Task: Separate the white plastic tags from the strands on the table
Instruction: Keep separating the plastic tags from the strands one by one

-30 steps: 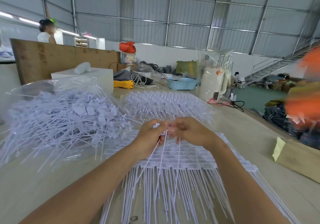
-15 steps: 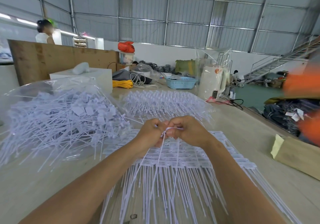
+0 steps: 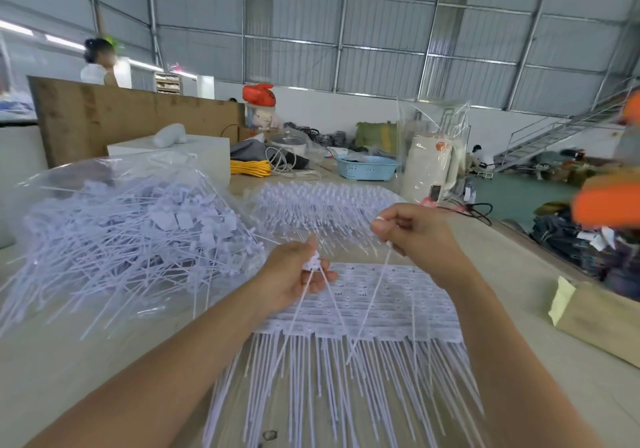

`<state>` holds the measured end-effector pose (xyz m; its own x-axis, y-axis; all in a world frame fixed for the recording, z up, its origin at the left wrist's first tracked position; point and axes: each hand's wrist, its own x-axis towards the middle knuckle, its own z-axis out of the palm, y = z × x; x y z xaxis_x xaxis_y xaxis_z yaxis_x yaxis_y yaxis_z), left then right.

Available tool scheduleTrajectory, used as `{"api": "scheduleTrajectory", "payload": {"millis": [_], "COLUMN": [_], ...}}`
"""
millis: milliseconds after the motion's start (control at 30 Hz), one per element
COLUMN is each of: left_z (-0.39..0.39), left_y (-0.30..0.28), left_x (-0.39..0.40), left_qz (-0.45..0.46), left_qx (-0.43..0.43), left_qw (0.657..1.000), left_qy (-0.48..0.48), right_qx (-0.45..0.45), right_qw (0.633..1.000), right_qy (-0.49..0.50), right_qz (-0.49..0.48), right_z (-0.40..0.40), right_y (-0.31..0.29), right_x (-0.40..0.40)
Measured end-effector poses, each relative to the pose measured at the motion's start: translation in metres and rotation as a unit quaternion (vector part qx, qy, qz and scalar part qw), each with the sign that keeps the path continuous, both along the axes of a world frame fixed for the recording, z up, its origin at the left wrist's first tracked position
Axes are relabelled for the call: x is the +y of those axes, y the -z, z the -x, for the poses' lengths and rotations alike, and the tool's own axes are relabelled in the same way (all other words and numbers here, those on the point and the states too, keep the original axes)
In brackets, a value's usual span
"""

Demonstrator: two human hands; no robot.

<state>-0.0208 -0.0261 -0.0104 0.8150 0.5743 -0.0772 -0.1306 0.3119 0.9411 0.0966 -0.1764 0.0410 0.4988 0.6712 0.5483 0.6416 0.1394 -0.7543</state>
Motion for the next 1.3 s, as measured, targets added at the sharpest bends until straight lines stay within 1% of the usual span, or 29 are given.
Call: {"api": "scheduleTrajectory", "payload": {"millis": [67,100,167,233,300,367,467,567,633,667,733,833,900,1000,1067,1100,1133,1167,1200,1233,1267,1300], "left_z": [-0.002,-0.003,-0.005,-0.005,-0.003,-0.003,-0.008,-0.009,-0.008,-0.007,-0.005,-0.006,-0.006,-0.004,-0.002,-0.001,-0.001,0.001,0.002,0.004,0.004,0.004], "left_y": [0.002,0.001,0.000,0.000,0.001,0.002,0.003,0.003,0.003,0.003,0.003,0.005,0.004,0.001,-0.001,-0.002,-0.003,-0.005,-0.006,-0.008,-0.010,-0.011], "left_x": [-0.007,-0.011,-0.017,-0.019,-0.020,-0.021,-0.022,-0.023,-0.017,-0.013,-0.008,-0.011,-0.015,-0.014,-0.014,-0.015,-0.014,-0.013,-0.012,-0.009,-0.005,-0.002], "left_qz": [-0.026,-0.041,-0.051,-0.046,-0.051,-0.065,-0.079,-0.112,-0.126,-0.128,-0.132,-0.173,-0.195,-0.198,-0.189,-0.181,-0.170,-0.157,-0.139,-0.116,-0.088,-0.060], "left_qx": [0.003,0.002,-0.023,-0.035,-0.026,-0.019,-0.031,-0.038,-0.031,-0.026,-0.023,-0.026,-0.019,-0.009,0.001,0.009,0.018,0.028,0.035,0.035,0.027,0.015], "left_qw": [1.000,0.999,0.996,0.993,0.994,0.995,0.995,0.993,0.991,0.991,0.991,0.985,0.980,0.980,0.981,0.983,0.985,0.987,0.990,0.992,0.995,0.997], "left_qy": [0.011,0.027,0.075,0.099,0.091,0.069,0.051,0.027,0.003,-0.007,-0.018,-0.013,-0.020,-0.032,-0.033,-0.030,-0.023,-0.011,0.006,0.023,0.036,0.037], "right_qx": [-0.055,-0.096,-0.162,-0.184,-0.176,-0.154,-0.076,-0.040,-0.006,0.000,-0.021,-0.047,-0.072,-0.099,-0.121,-0.152,-0.200,-0.253,-0.283,-0.276,-0.237,-0.177], "right_qw": [0.997,0.992,0.979,0.972,0.975,0.977,0.978,0.963,0.959,0.961,0.964,0.966,0.971,0.976,0.974,0.968,0.954,0.932,0.915,0.915,0.931,0.955], "right_qy": [-0.033,-0.031,-0.009,0.024,0.037,0.033,-0.035,-0.109,-0.121,-0.109,-0.085,-0.076,-0.066,-0.053,-0.046,-0.028,0.007,0.054,0.103,0.143,0.169,0.180], "right_qz": [0.043,0.073,0.127,0.142,0.131,0.141,0.193,0.241,0.255,0.254,0.250,0.241,0.218,0.186,0.184,0.198,0.225,0.254,0.268,0.257,0.219,0.155], "right_z": [0.019,0.026,0.032,0.028,0.024,0.018,0.014,0.015,0.012,0.012,0.012,0.014,0.013,0.013,0.013,0.011,0.005,-0.003,-0.011,-0.020,-0.026,-0.031], "right_y": [0.002,0.006,0.017,0.027,0.030,0.030,0.027,0.022,0.021,0.020,0.022,0.026,0.028,0.030,0.031,0.032,0.034,0.036,0.037,0.037,0.037,0.036], "right_x": [0.015,0.023,0.037,0.044,0.042,0.038,0.029,0.018,0.013,0.012,0.013,0.021,0.025,0.028,0.030,0.031,0.030,0.026,0.021,0.014,0.007,0.001]}}
